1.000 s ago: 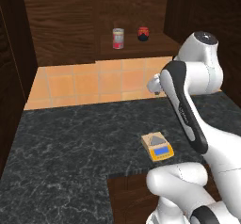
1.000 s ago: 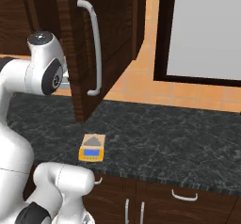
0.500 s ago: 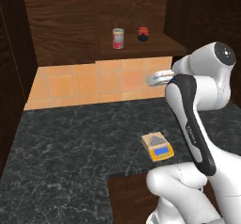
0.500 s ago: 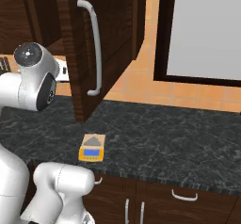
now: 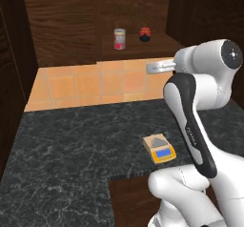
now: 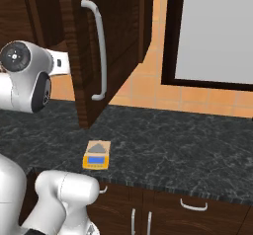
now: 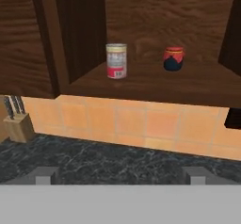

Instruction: Pick the canned food and place it on the digital scale for weighing, and close the cabinet.

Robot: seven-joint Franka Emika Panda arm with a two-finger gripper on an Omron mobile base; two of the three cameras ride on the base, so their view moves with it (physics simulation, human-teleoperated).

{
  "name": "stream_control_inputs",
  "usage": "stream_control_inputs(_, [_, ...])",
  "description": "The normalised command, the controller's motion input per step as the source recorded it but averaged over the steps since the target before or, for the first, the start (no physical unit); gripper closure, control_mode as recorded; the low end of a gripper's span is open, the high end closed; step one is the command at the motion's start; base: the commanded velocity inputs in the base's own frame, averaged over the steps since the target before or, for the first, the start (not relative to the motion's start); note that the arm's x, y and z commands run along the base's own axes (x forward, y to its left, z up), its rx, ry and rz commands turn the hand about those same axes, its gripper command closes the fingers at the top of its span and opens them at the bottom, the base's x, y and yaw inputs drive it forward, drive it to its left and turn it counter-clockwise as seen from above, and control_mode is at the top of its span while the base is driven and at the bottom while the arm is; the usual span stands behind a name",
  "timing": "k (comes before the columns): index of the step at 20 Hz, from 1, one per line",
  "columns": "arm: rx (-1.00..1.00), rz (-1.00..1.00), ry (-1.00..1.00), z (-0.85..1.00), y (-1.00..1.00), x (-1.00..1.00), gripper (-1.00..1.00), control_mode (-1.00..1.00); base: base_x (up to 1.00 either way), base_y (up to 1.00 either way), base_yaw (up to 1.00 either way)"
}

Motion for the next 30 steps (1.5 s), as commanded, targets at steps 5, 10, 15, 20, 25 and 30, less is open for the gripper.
stream_control_inputs(5, [0.00, 0.00, -0.04, 0.58, 0.10, 0.05, -1.00, -1.00, 0.00, 0.00, 0.00])
stream_control_inputs(10, [0.00, 0.00, 0.00, 0.69, 0.01, 0.32, -1.00, -1.00, 0.00, 0.00, 0.00])
stream_control_inputs(15, [0.00, 0.00, -0.03, 0.15, 0.08, 0.67, -1.00, -1.00, 0.00, 0.00, 0.00])
stream_control_inputs(20, [0.00, 0.01, -0.08, 0.00, 0.18, 0.84, -1.00, -1.00, 0.00, 0.00, 0.00])
stream_control_inputs(25, [0.00, 0.02, -0.03, -0.01, 0.32, 0.73, -1.00, -1.00, 0.00, 0.00, 0.00])
stream_control_inputs(30, [0.00, 0.08, -0.02, -0.26, 0.13, 0.78, -1.00, -1.00, 0.00, 0.00, 0.00])
